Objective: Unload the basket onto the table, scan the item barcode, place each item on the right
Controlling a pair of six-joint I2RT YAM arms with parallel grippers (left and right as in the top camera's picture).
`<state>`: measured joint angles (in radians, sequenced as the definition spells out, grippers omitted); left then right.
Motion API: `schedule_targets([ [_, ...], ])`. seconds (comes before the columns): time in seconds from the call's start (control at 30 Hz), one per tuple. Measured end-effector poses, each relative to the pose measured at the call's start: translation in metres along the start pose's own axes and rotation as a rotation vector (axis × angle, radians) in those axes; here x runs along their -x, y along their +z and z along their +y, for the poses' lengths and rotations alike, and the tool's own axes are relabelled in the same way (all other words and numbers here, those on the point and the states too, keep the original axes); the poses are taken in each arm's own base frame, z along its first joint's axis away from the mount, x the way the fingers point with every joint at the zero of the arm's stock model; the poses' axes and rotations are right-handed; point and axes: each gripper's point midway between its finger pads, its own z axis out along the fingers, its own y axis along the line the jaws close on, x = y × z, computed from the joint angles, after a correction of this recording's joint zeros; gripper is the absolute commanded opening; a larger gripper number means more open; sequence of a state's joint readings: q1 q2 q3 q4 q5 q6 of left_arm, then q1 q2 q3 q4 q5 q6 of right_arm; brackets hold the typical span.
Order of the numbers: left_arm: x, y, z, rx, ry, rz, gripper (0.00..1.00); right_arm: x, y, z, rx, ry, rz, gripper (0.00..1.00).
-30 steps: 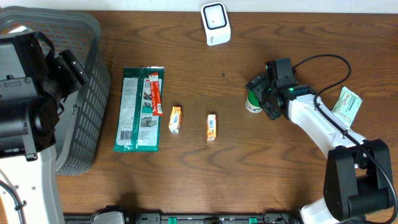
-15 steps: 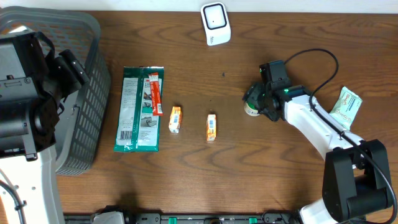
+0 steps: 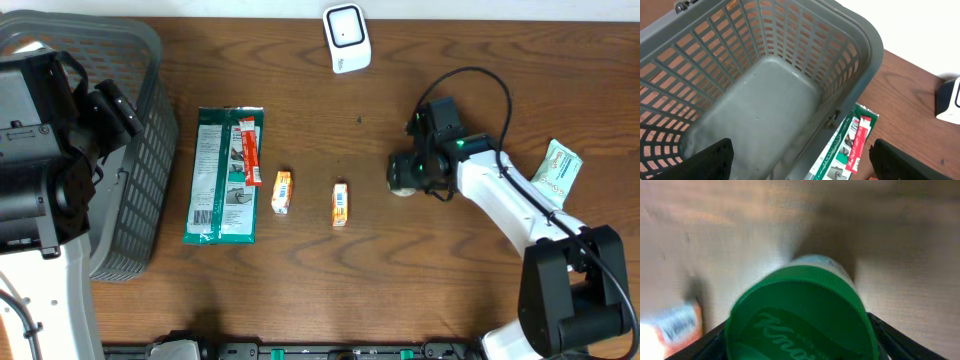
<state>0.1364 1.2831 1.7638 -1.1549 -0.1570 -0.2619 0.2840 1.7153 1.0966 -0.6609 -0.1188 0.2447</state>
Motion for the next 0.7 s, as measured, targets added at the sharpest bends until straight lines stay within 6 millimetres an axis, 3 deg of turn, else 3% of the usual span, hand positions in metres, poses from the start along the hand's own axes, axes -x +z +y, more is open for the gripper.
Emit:
schedule_targets([
  [0.23, 0.0, 0.0, 0.0, 0.0, 0.0, 0.0, 0.88, -0.025, -0.008, 0.001, 0.011, -0.073, 0.132, 0.89],
  [0.5, 0.0, 0.0, 0.0, 0.0, 0.0, 0.0, 0.88, 0.025, -0.071, 0.032, 0.087, -0.08, 0.057, 0.93],
  [0.7, 0.0, 0.0, 0.0, 0.0, 0.0, 0.0, 0.88, 0.04, -0.081, 0.026, 0.086, -0.055, 0.014, 0.99],
])
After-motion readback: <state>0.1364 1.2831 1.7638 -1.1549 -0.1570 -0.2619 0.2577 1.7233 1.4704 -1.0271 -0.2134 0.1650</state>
